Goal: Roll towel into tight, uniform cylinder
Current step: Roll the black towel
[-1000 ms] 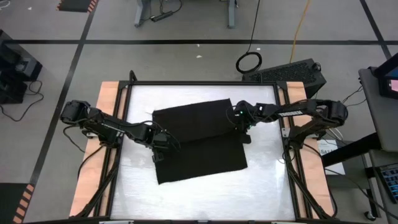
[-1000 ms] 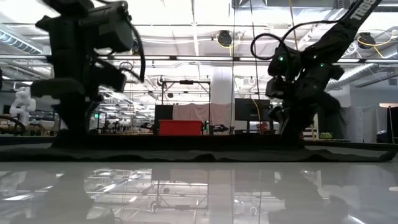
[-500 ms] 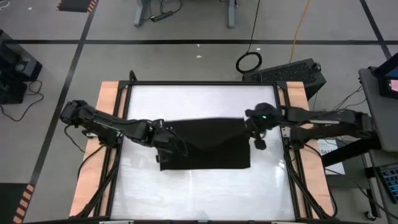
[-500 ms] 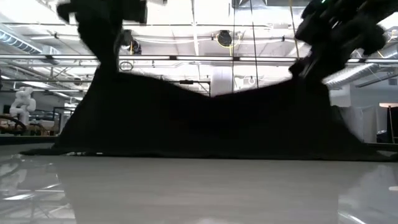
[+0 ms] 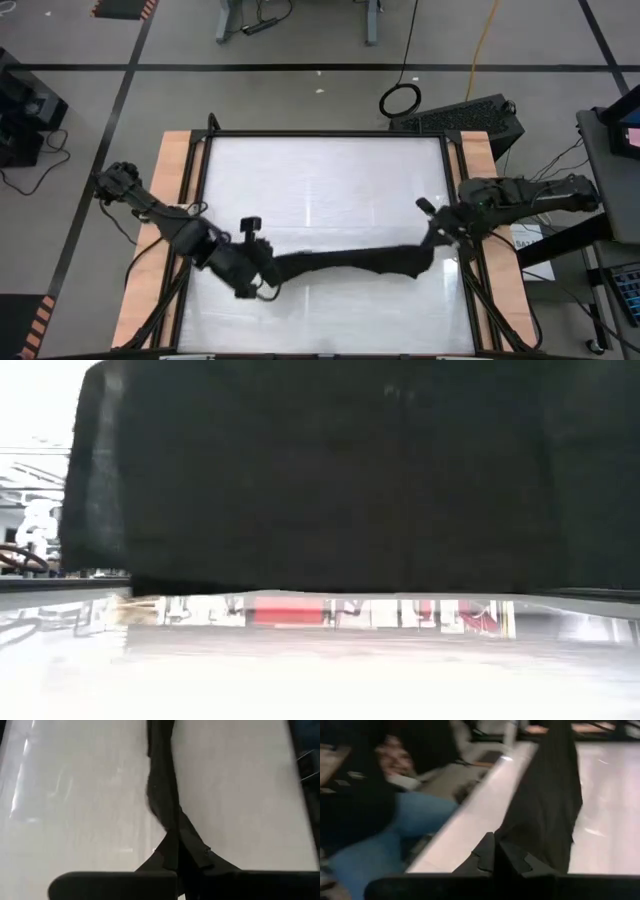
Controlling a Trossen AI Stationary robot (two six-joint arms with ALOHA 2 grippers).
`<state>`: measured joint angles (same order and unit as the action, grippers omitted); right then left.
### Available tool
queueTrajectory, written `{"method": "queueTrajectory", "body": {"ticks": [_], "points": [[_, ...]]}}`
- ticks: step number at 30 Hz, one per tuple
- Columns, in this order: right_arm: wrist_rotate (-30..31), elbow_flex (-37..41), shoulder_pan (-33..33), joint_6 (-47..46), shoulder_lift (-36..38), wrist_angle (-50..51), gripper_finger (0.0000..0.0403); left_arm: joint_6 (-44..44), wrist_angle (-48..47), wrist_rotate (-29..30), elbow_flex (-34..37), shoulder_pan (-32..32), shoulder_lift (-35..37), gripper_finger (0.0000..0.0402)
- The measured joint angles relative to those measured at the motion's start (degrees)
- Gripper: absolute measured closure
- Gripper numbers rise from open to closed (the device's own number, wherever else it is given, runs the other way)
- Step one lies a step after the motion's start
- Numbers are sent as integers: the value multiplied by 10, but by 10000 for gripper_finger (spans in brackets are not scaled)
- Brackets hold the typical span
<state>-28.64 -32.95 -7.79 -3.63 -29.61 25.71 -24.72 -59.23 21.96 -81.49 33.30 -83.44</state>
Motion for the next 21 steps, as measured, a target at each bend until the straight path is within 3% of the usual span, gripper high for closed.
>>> {"method": "queueTrajectory", "body": {"ticks": [5,10,12,17,21], "points": [[-45,0,-64,-7,3,-90,403,-13,42,14,-9,46,0,400],[-37,-1,-104,-11,-7,-108,402,-3,77,16,-10,68,0,400],[7,-1,-107,-19,-15,-64,402,-4,72,17,-10,69,0,400],[206,-1,-102,-31,-53,68,402,-17,5,82,-10,39,-5,400],[262,-5,-85,-35,-81,63,402,-33,-35,111,4,-16,-20,400]]}}
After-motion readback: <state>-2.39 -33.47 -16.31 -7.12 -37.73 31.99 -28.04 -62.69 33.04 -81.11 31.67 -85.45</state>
